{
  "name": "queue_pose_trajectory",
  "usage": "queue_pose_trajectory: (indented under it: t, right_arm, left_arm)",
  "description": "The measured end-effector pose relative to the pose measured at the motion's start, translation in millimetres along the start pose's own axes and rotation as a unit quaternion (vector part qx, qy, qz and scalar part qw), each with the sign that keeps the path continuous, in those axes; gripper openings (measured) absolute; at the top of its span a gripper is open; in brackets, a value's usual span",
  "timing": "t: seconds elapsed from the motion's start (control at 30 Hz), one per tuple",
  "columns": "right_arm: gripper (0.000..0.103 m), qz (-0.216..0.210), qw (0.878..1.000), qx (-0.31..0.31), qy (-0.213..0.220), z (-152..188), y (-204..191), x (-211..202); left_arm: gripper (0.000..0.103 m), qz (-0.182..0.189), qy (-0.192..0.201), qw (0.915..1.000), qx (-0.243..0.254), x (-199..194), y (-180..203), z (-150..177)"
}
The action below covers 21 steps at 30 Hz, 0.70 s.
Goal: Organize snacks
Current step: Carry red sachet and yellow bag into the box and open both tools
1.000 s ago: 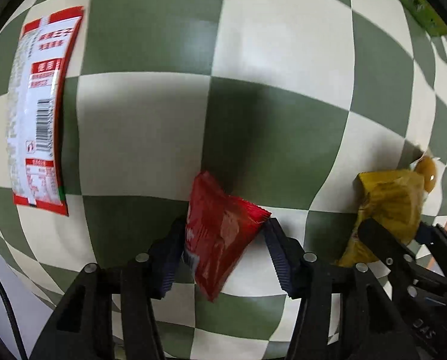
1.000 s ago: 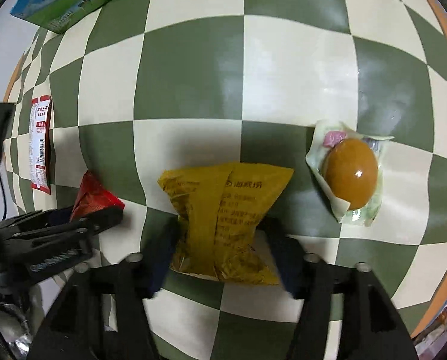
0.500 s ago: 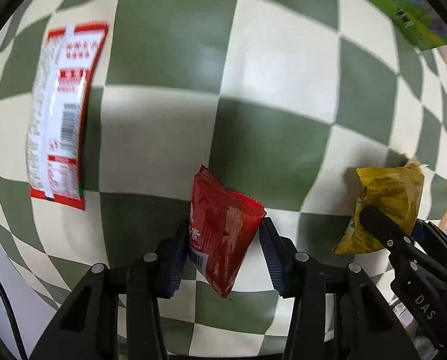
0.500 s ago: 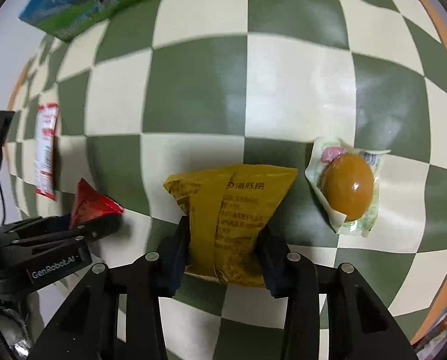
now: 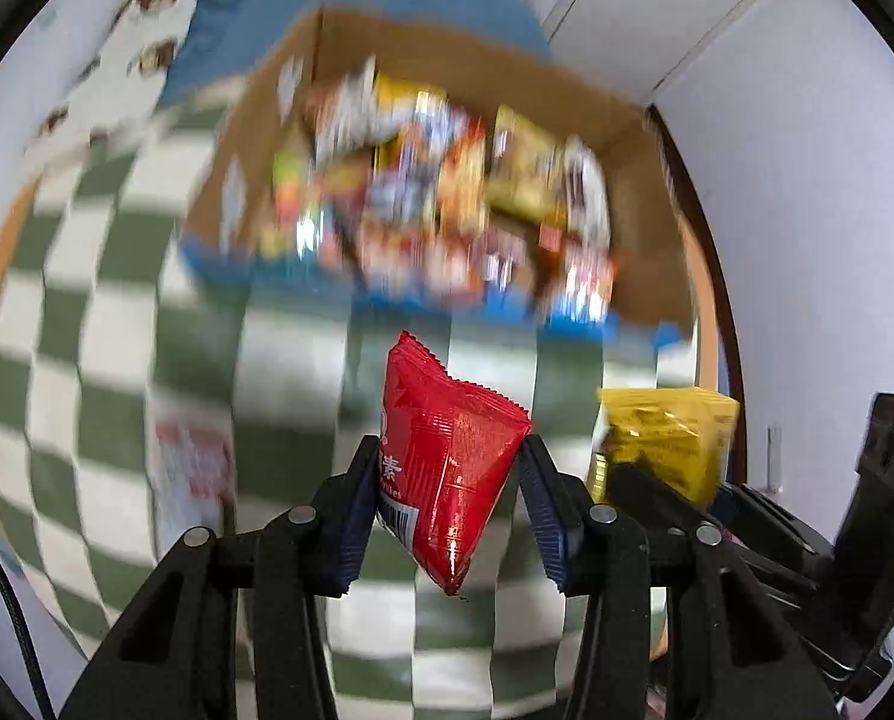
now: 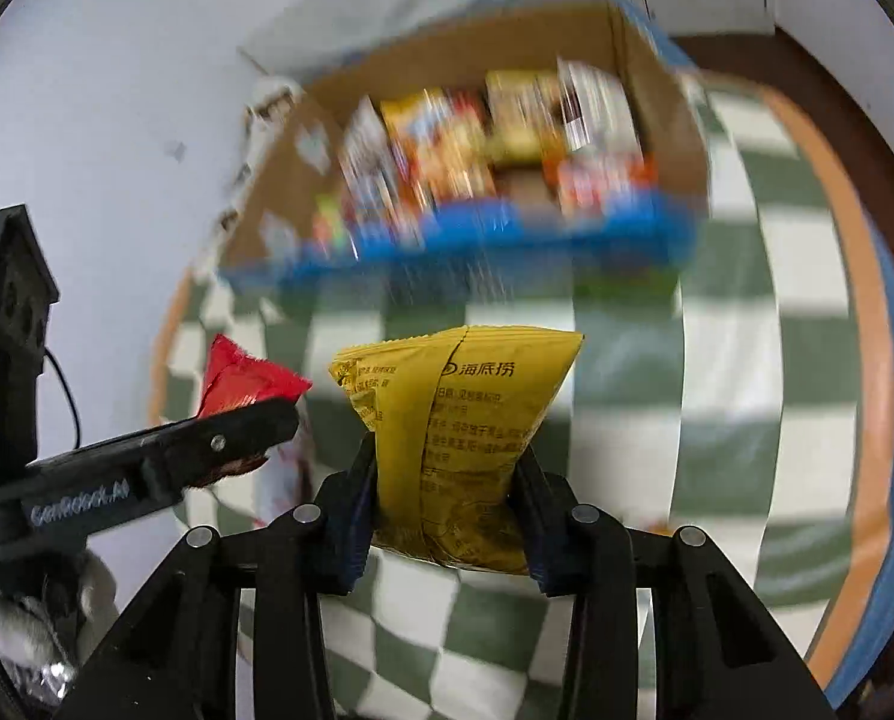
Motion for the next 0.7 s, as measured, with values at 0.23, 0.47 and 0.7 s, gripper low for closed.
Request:
queue_pose_trajectory:
  t: [0.23, 0.47, 0.7]
  right_arm:
    - [0.043, 0.046, 0.998, -0.006, 0.036, -115.8, -9.6, 13.0]
    - [0.043, 0.071, 0.997, 0.007, 0.033, -184.7, 8.3, 60.9]
    - [0.097, 0.093, 0.995, 0.021, -0.023, -196.7, 22.5, 112.3]
  left_arm:
    - [0.043, -0.047, 0.01, 0.9989, 0.003, -5.8, -16.8, -105.8]
    - [0.043, -0.079, -0.014, 0.9966, -0.017, 42.5, -48.1, -166.6]
    - [0.072, -0.096, -0.052, 0.9938, -0.018, 80.1, -67.3, -193.5]
Point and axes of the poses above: each gripper's, at about its wrist camera, not at the fingertips, and x roughly the way its jaws point, y to its right, z to its underside, the point moved 8 cm from there along x, roughly the way its jaws point, and after that the axes turned 8 degrees about -y, right-handed, at the moved point
